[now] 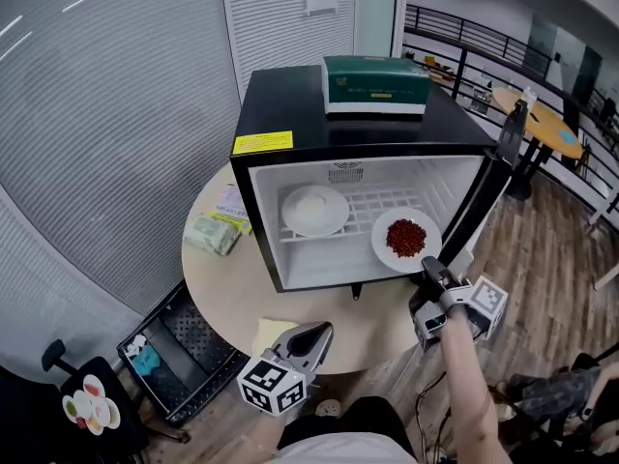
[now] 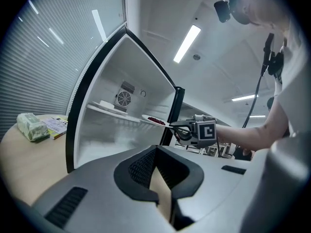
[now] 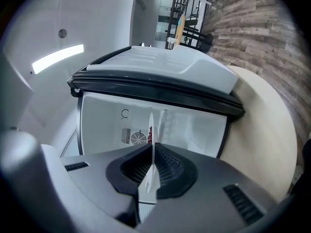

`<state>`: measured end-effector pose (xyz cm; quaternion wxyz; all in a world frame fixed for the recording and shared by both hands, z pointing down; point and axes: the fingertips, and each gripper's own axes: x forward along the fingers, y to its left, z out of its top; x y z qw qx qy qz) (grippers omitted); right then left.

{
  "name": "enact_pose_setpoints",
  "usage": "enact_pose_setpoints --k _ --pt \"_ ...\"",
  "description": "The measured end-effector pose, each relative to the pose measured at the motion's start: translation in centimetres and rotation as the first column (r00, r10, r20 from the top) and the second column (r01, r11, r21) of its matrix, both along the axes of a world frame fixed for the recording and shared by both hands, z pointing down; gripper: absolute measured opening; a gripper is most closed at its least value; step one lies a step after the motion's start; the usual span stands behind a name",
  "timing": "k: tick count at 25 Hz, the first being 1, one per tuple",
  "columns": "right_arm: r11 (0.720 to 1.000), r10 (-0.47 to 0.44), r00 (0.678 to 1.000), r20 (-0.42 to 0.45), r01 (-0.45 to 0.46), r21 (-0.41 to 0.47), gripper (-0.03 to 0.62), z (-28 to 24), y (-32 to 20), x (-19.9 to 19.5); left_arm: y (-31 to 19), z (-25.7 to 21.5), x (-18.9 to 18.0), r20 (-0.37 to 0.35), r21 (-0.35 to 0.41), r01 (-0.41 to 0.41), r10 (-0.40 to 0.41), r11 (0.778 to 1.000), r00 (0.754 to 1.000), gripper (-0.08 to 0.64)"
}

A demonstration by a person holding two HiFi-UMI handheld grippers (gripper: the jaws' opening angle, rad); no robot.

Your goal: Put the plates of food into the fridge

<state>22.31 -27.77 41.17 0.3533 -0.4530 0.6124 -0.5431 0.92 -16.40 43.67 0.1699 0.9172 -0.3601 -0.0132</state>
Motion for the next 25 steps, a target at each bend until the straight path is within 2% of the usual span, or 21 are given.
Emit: enact_pose_setpoints --k 14,19,25 --pt "0.999 -0.023 1.000 0.004 0.023 -0.034 0.020 0.2 -8.9 -2.5 -0.2 0.8 -4.6 0.013 -0.027 0.136 -0.135 0.990 0.991 0.005" --pt "0.999 -0.026 0.997 -0.071 0.023 -0.035 0.020 -0.2 -10.6 -2.9 -0.5 0.8 -4.4 0.016 -0.027 0.131 -0.131 0.991 0.991 0.005" --pt "0.999 -0.011 0.968 -0.249 0.001 -0.039 0.021 -0.9 -11.7 -2.7 -0.8 0.8 -4.2 0.011 -0.031 0.126 -0.125 0.992 0.992 0.005"
